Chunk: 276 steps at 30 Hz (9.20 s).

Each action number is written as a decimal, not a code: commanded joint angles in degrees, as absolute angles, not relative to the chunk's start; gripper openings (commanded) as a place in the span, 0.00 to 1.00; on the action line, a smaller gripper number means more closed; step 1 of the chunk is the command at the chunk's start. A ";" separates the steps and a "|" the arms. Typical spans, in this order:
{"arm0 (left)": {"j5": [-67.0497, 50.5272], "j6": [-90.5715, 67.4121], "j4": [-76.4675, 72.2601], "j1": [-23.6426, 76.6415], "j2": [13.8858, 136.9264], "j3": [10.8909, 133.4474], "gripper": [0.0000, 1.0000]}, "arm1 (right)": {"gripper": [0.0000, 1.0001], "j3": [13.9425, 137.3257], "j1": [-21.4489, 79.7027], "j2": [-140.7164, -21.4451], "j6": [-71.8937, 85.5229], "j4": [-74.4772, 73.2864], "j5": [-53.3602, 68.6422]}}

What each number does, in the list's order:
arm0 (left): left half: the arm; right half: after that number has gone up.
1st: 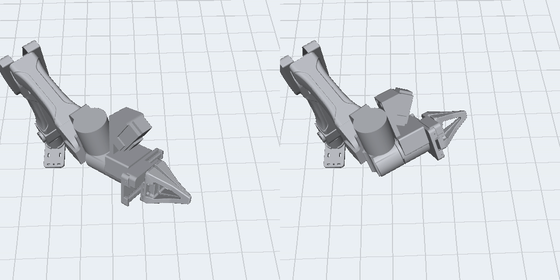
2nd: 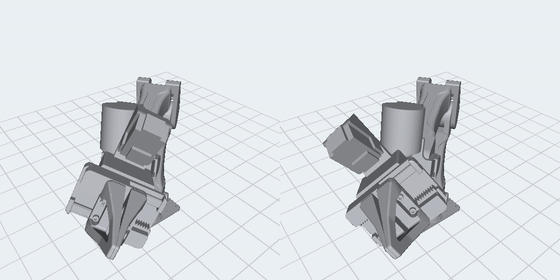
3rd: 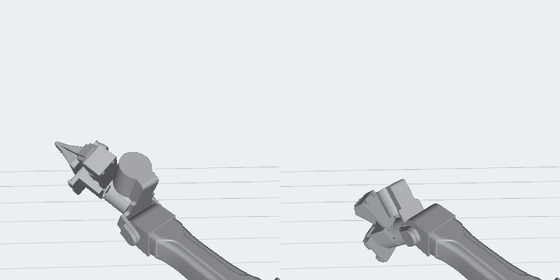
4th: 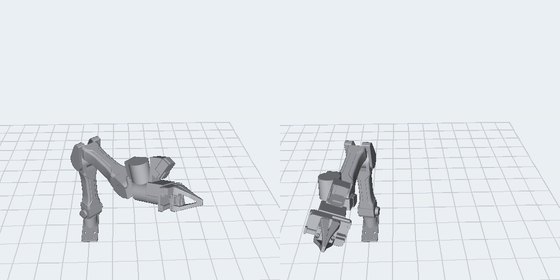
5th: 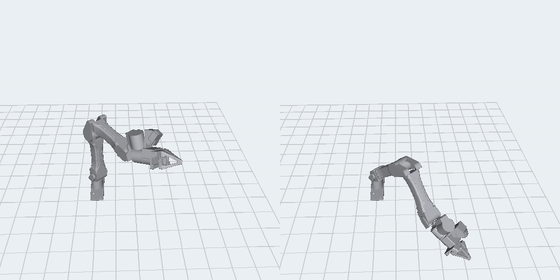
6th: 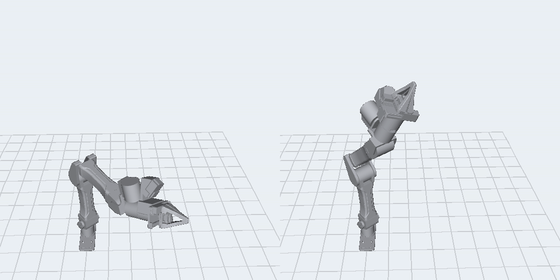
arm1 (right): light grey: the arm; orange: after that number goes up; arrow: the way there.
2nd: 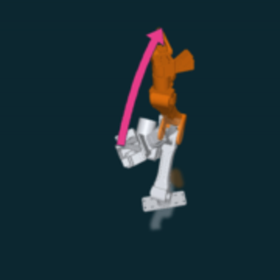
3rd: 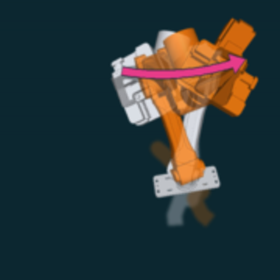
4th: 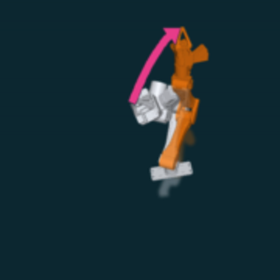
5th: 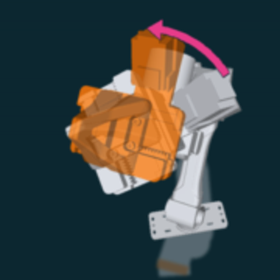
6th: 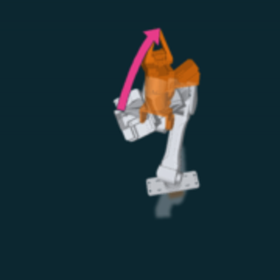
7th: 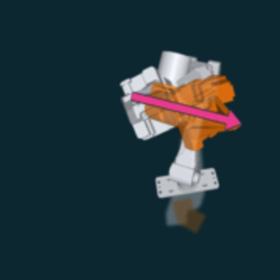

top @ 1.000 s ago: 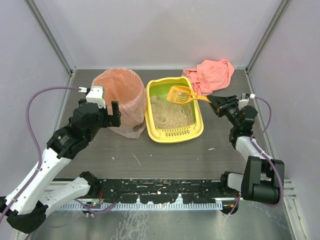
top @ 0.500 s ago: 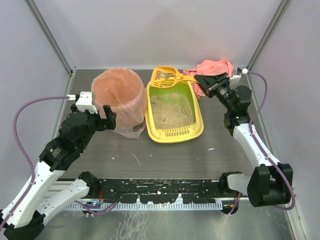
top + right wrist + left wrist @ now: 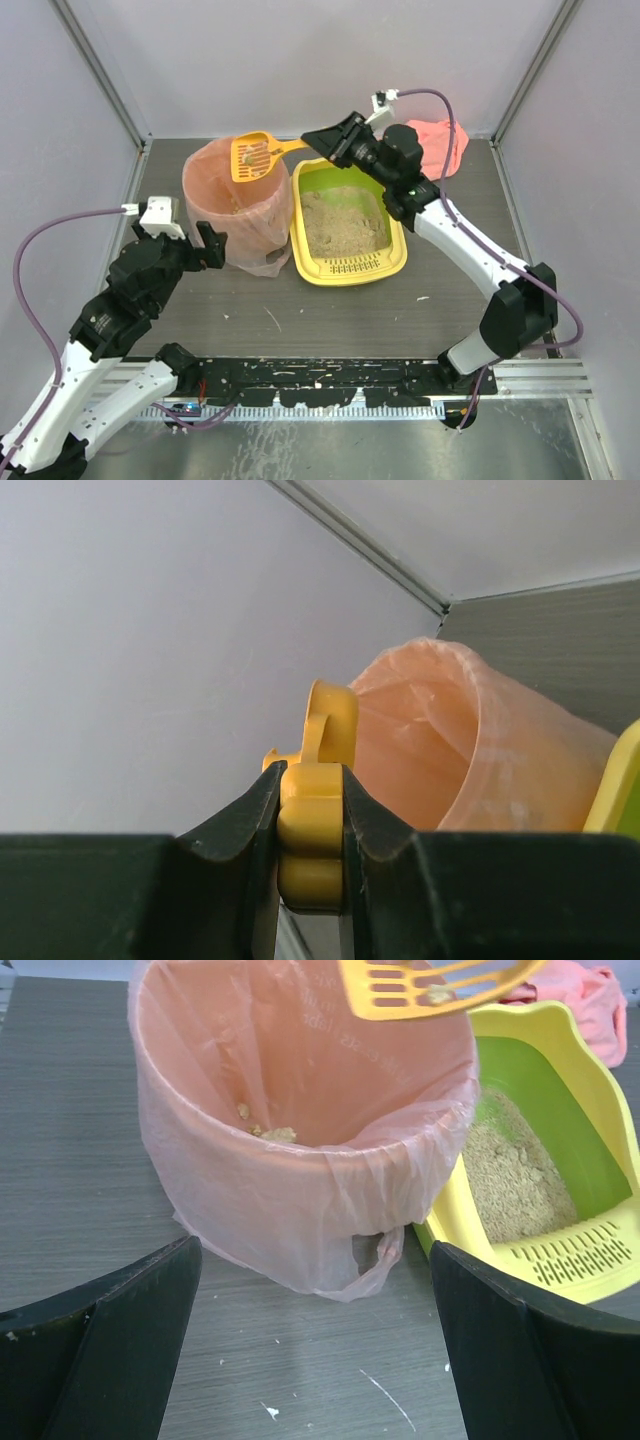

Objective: Clean the litter box

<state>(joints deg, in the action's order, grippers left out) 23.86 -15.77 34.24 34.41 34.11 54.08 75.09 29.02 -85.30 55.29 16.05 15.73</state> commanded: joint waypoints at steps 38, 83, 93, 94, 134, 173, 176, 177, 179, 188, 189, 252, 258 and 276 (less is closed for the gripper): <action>16.36 -4.96 24.54 34.21 25.37 51.43 0.98 | 0.00 81.52 47.75 -65.23 0.71 -6.73 -31.08; 25.37 -9.58 29.66 34.28 33.18 54.39 0.98 | 0.01 88.10 17.33 -106.53 21.71 -9.75 16.55; 26.11 -10.04 29.13 34.25 32.32 52.23 0.98 | 0.01 76.44 17.36 -108.81 32.19 2.87 27.34; 26.14 -9.96 29.03 34.23 32.52 52.22 0.98 | 0.01 75.17 17.38 -108.62 33.58 4.43 27.91; 28.49 -9.12 29.97 34.25 30.48 51.27 0.98 | 0.01 48.27 12.63 -93.67 58.82 39.31 19.44; 26.74 -11.64 29.88 34.21 30.15 52.13 0.98 | 0.01 28.50 -6.03 -89.23 89.02 73.20 42.26; 26.94 -11.64 29.51 34.27 30.79 52.05 0.98 | 0.01 28.67 -6.05 -88.33 88.00 72.24 42.28; 26.71 -11.89 29.72 34.26 31.03 52.35 0.98 | 0.01 27.23 -7.40 -87.87 88.04 70.91 41.00; 26.31 -12.21 29.57 34.28 31.05 52.42 0.98 | 0.01 27.97 -6.96 -87.95 87.70 70.38 41.25; 26.43 -12.22 28.17 34.18 31.15 51.37 0.98 | 0.01 31.30 -2.42 -87.69 84.75 68.46 41.66; 26.52 -12.07 27.78 34.21 31.44 51.29 0.98 | 0.01 31.48 -1.97 -87.23 84.19 68.08 40.98; 27.51 -14.50 30.61 34.21 28.42 49.88 0.98 | 0.01 73.58 21.12 -84.50 50.47 24.61 23.69; 29.27 -14.70 30.59 34.19 26.96 49.60 0.98 | 0.01 81.51 27.53 -90.65 33.80 26.81 25.14; 29.46 -14.62 31.12 34.26 27.22 49.73 0.98 | 0.01 87.03 34.83 -84.77 9.80 17.64 19.83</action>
